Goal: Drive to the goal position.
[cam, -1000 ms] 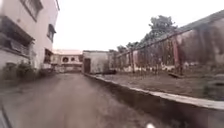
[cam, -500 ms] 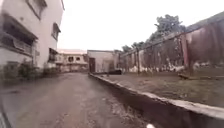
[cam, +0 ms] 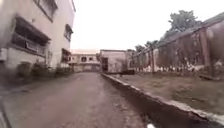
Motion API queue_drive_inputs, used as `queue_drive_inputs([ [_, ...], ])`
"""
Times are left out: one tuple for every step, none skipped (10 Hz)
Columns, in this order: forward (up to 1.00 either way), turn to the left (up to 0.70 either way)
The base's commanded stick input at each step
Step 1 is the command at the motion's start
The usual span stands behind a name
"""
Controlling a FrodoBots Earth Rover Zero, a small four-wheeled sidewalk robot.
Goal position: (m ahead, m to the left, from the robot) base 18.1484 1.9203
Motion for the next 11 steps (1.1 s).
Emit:
queue_drive_inputs([
  [0.7, 0.28],
  [0.7, 0.28],
  [0.7, 0.28],
  [0.7, 0.28],
  [0.7, 0.28],
  [0.7, 0.25],
  [0.7, 0.19],
  [0.7, 0.13],
  [0.7, 0.07],
  [0.7, 0.02],
  [0.7, 0.0],
])
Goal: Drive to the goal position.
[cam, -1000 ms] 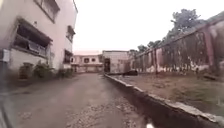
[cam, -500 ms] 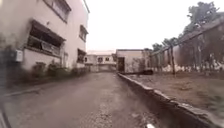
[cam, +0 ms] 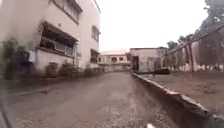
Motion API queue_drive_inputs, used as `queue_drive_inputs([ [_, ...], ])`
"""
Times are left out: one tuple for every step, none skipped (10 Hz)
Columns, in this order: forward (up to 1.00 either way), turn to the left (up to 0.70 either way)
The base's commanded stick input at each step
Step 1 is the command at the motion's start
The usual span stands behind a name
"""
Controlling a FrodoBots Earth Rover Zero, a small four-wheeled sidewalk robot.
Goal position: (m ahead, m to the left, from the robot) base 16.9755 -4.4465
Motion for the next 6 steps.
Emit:
queue_drive_inputs([
  [0.7, 0.0],
  [0.7, 0.0],
  [0.7, 0.0],
  [0.7, 0.0],
  [0.7, 0.0],
  [0.7, 0.0],
])
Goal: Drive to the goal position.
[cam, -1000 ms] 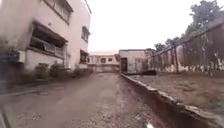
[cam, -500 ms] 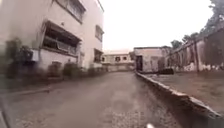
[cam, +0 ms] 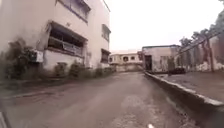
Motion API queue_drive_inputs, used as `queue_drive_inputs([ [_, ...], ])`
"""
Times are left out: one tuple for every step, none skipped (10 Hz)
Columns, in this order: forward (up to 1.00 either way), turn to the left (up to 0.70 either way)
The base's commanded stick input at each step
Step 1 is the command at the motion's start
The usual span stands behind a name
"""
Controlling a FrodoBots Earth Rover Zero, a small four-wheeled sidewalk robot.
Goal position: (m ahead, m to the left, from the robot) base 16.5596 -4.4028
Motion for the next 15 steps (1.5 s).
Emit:
queue_drive_inputs([
  [0.7, 0.0],
  [0.7, 0.0],
  [0.7, 0.0],
  [0.7, 0.0],
  [0.7, 0.0],
  [0.7, -0.07],
  [0.7, -0.16],
  [0.7, -0.25],
  [0.7, -0.23],
  [0.7, -0.17],
  [0.7, -0.1],
  [0.7, -0.01],
  [0.7, 0.0],
  [0.7, 0.0],
  [0.7, -0.05],
])
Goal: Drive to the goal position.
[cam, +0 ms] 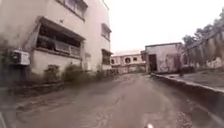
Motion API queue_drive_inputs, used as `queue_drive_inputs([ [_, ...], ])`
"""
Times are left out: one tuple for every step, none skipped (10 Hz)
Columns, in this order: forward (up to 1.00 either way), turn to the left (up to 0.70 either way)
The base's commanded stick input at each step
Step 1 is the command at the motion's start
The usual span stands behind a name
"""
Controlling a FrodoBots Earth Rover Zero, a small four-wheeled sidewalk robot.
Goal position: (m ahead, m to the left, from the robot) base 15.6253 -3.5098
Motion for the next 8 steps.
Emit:
queue_drive_inputs([
  [0.7, -0.11],
  [0.7, -0.18],
  [0.7, -0.25],
  [0.7, -0.08],
  [0.7, -0.25],
  [0.7, -0.21],
  [0.7, -0.13],
  [0.7, -0.05],
])
